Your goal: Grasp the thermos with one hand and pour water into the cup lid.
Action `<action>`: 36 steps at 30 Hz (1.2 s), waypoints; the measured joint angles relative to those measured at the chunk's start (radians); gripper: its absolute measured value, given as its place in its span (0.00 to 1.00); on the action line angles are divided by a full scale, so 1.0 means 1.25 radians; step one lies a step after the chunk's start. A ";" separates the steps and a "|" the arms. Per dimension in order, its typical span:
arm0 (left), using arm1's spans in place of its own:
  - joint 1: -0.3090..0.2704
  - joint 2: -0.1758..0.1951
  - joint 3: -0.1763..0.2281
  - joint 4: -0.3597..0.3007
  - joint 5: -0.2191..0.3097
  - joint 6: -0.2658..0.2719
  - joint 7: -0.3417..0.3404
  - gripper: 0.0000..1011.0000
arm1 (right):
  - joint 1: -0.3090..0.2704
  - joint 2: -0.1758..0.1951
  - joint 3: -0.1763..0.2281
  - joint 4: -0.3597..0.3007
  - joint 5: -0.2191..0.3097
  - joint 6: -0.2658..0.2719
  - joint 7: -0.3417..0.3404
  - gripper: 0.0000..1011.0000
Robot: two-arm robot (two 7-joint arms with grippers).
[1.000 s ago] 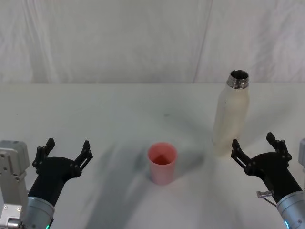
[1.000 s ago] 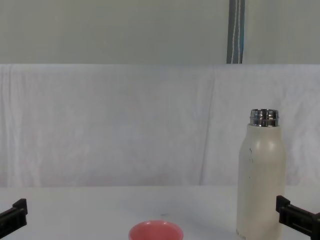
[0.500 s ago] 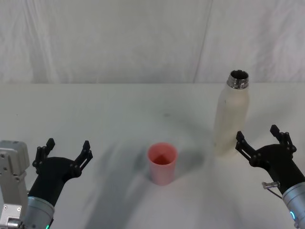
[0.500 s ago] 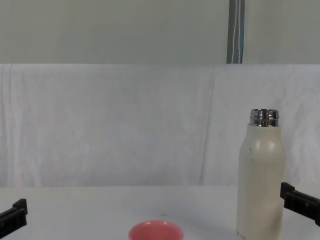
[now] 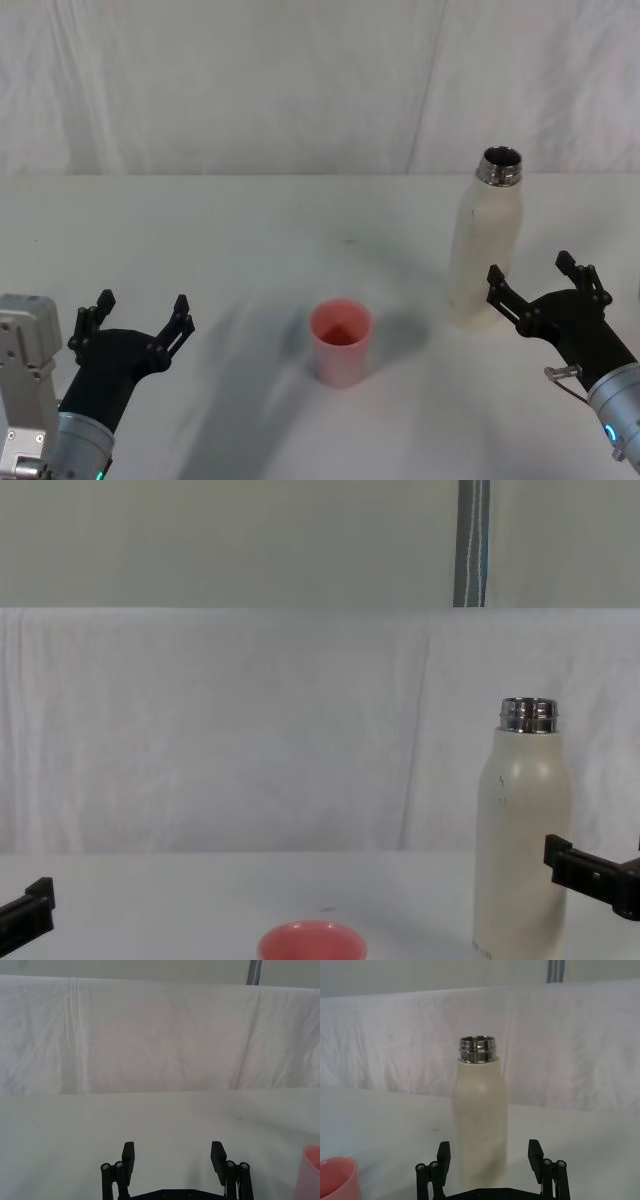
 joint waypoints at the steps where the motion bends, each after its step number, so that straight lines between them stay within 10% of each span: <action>1: 0.000 0.000 0.000 0.000 0.000 0.000 0.000 0.99 | 0.003 0.002 -0.001 0.001 0.001 0.000 0.003 0.99; 36: 0.000 0.000 0.000 0.000 0.000 0.000 0.000 0.99 | 0.113 0.061 -0.044 0.096 -0.005 -0.027 0.046 0.99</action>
